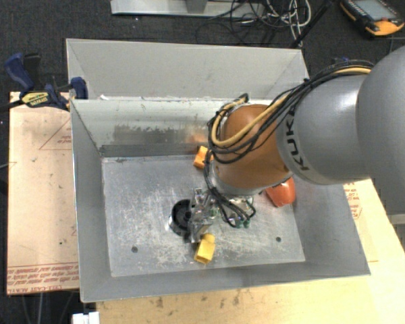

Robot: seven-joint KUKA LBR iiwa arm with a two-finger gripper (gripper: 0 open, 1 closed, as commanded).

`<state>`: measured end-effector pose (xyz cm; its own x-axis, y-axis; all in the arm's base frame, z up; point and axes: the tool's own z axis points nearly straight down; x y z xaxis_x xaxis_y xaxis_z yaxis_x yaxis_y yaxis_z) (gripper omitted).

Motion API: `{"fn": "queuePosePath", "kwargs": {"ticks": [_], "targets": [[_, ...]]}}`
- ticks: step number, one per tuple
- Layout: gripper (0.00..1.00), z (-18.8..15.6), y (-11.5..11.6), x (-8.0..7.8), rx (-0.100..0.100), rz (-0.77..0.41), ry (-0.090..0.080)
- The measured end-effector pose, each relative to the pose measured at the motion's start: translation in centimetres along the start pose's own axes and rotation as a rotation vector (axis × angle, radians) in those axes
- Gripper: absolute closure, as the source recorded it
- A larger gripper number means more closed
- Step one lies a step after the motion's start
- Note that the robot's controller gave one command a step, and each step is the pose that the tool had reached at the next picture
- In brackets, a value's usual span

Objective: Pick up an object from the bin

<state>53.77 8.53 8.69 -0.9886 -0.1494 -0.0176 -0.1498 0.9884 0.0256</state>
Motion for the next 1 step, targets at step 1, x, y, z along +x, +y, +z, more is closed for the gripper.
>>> {"fn": "queuePosePath", "kwargs": {"ticks": [1], "targets": [[1.0, -3.25, -2.33, 1.11, 0.024, -0.01, 0.02]]}}
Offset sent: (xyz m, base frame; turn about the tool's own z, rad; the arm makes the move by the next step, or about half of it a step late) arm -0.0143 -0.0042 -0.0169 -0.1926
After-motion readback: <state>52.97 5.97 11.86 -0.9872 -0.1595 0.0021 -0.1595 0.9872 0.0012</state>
